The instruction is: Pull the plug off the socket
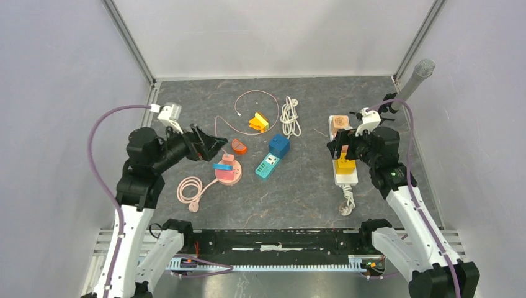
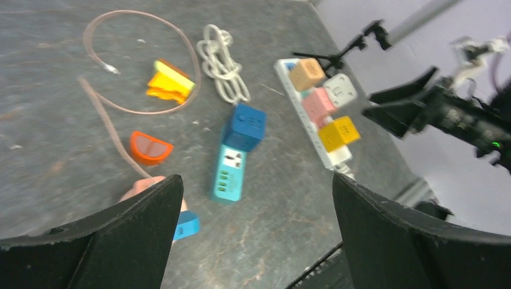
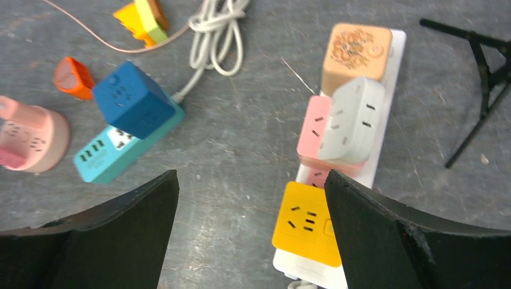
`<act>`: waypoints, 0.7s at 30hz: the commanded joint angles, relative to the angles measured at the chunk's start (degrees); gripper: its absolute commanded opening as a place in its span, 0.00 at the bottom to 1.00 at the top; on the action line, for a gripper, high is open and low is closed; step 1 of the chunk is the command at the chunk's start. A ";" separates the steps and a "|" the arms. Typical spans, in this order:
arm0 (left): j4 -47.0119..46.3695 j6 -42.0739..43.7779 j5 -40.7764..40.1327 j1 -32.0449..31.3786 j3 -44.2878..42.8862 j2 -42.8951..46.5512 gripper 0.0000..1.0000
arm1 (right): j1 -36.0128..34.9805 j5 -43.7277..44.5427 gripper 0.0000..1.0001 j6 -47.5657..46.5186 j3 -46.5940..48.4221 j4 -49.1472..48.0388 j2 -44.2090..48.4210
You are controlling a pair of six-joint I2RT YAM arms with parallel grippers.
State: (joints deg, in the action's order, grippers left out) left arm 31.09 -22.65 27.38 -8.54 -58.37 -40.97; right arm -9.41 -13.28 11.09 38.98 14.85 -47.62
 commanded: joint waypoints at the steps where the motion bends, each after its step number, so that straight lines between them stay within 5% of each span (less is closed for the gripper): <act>1: -14.59 -10.56 13.33 -1.74 8.95 -1.13 1.00 | -2.33 9.99 0.94 -1.98 1.07 2.33 -2.58; 8: -18.35 -11.54 5.15 -13.46 12.98 -5.60 1.00 | -15.97 20.35 0.94 -1.00 5.00 0.63 -8.90; 15: -18.26 -10.02 -4.11 -19.50 12.52 -10.68 1.00 | -25.26 16.04 0.98 -4.98 9.14 -8.26 -17.45; 21: -18.26 -11.19 -11.96 -22.84 11.70 -14.34 1.00 | -26.25 7.17 0.98 -13.30 15.30 -14.42 -28.89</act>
State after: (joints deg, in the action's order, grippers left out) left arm 15.64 -31.75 22.65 -29.50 -44.64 -53.84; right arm -35.27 -0.91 4.56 48.01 6.81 -70.43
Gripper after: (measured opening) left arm 0.994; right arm 0.979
